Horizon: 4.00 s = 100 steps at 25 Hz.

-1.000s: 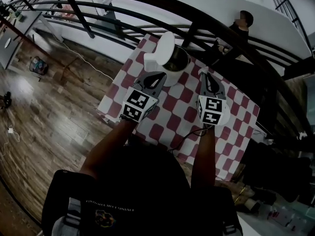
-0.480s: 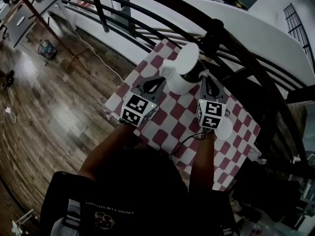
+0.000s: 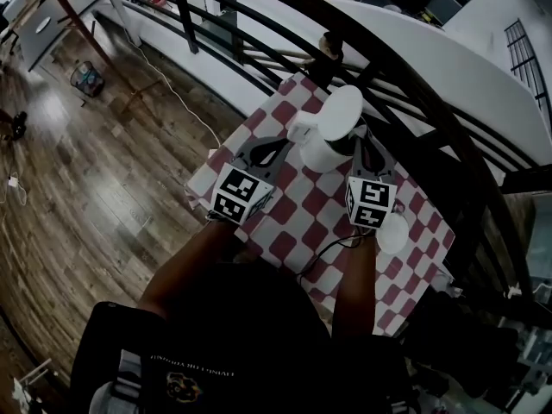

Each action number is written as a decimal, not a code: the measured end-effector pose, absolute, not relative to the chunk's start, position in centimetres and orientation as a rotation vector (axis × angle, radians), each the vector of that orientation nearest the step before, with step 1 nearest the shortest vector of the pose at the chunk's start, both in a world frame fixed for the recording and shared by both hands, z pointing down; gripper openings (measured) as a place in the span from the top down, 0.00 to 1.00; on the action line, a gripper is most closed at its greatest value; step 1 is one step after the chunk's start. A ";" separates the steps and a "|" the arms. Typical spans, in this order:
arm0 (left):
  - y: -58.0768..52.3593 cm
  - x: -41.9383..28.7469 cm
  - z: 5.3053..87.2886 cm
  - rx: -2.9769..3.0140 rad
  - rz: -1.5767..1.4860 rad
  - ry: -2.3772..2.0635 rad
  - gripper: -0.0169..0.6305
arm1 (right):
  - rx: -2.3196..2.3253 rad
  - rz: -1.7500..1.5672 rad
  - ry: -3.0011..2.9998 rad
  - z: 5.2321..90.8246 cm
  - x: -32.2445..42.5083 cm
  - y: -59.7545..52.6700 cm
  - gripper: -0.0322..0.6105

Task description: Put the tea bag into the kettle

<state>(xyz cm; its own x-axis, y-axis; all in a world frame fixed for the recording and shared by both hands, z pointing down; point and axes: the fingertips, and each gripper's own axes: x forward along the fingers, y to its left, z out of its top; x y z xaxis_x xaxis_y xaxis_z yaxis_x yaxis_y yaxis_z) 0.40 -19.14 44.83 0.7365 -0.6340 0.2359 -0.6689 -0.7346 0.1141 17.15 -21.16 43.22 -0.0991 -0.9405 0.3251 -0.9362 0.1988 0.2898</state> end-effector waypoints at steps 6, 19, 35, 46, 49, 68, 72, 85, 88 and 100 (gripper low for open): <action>-19.1 0.8 44.7 2.751 0.269 -1.027 0.97 | 1.746 -0.012 -2.048 43.3 17.2 -21.2 0.89; -18.9 0.9 45.0 2.755 0.281 -1.016 0.97 | 1.741 0.013 -2.055 43.8 17.1 -21.2 0.89; -18.9 0.8 45.7 2.755 0.283 -1.016 0.97 | 1.753 -0.049 -2.137 42.5 16.4 -21.2 0.85; -19.1 0.9 45.6 2.749 0.278 -1.007 0.97 | 1.553 -0.088 -1.775 45.6 17.2 -21.1 0.85; -19.1 1.0 45.6 2.743 0.270 -1.004 0.97 | 1.584 -0.039 -1.800 45.6 17.5 -21.0 0.85; -19.3 0.9 45.9 2.730 0.282 -1.006 0.97 | 1.810 0.253 -2.001 44.5 19.0 -21.3 0.74; -19.3 1.2 45.6 2.732 0.272 -1.007 0.97 | 1.814 0.132 -2.077 42.4 18.0 -21.3 0.74; -19.5 1.1 45.0 2.751 0.260 -1.000 0.97 | 1.807 -0.170 -2.302 35.3 14.2 -20.7 0.93; -19.5 1.2 45.2 2.754 0.265 -0.997 0.97 | 1.741 -0.250 -2.362 34.3 12.5 -20.4 0.93; -19.4 0.7 45.6 2.736 0.262 -1.007 0.97 | 1.700 -0.213 -2.248 37.1 12.1 -21.0 0.93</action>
